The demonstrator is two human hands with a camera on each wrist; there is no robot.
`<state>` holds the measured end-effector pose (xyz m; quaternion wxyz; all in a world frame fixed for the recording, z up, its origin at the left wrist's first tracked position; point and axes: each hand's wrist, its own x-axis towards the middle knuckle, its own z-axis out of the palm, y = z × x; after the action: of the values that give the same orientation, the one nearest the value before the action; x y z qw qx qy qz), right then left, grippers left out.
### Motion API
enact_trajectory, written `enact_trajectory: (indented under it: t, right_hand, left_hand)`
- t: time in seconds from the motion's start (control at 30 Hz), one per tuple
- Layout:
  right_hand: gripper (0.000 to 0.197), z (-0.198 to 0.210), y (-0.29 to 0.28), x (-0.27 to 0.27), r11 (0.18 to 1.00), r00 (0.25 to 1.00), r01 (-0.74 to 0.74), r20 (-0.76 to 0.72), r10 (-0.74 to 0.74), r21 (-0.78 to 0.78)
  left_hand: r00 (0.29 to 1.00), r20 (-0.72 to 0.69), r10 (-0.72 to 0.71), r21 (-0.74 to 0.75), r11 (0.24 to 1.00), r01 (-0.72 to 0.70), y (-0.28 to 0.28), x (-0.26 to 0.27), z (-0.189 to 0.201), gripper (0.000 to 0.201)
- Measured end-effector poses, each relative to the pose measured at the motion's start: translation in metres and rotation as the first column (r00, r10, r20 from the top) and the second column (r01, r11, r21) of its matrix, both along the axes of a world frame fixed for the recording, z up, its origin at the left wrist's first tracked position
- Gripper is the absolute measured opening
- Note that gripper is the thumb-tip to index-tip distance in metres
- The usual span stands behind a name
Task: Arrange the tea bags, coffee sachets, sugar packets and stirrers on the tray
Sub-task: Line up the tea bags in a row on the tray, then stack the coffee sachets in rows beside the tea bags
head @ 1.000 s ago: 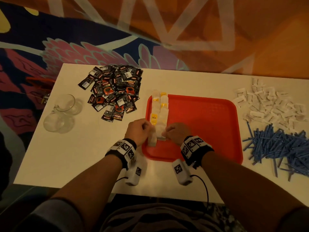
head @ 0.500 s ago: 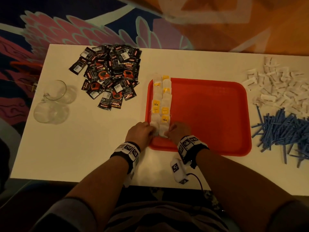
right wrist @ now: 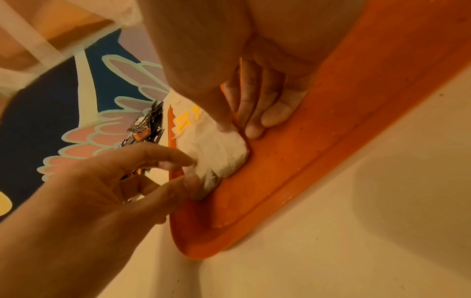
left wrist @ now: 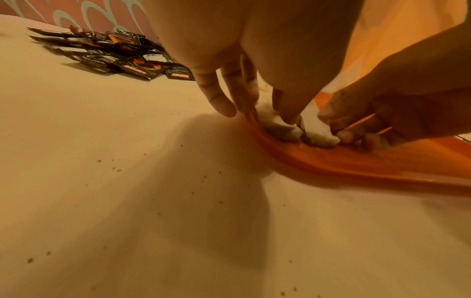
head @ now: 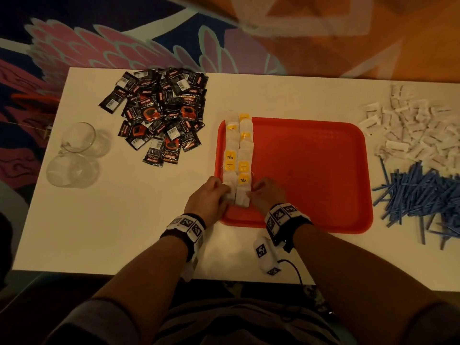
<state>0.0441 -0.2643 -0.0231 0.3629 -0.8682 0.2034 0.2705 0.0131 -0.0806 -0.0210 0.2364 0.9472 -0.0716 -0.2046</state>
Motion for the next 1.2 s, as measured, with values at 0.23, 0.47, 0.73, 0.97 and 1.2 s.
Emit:
enact_trajectory:
  t: [0.23,0.47,0.73,0.97,1.2]
  right_hand:
    - [0.026,0.002,-0.009,0.021,1.0,1.0,0.007,0.022,-0.007,-0.013]
    - [0.063,0.014,0.003,0.051,0.979,0.983,-0.173,-0.048,0.179,0.108]
    - [0.079,0.012,-0.005,0.058,0.99,0.987,-0.141,-0.08,0.142,0.018]
    - [0.066,0.019,-0.02,0.061,0.971,0.971,-0.234,-0.07,0.23,-0.055]
    - [0.053,0.035,-0.01,0.05,0.972,0.971,-0.234,-0.042,0.234,-0.004]
  left_hand:
    - [0.999,0.005,0.038,-0.035,0.999,-0.038,0.005,0.004,-0.002,0.033]
    - [0.997,0.025,0.079,-0.035,0.996,-0.078,0.01,0.011,-0.003,0.029]
    - [0.977,0.02,0.21,0.002,0.978,-0.21,0.028,0.041,0.008,0.037]
    - [0.979,-0.024,0.203,0.309,0.933,-0.186,0.067,0.128,0.02,0.069]
    - [0.939,-0.272,0.211,0.32,0.94,-0.118,0.087,0.158,0.008,0.072]
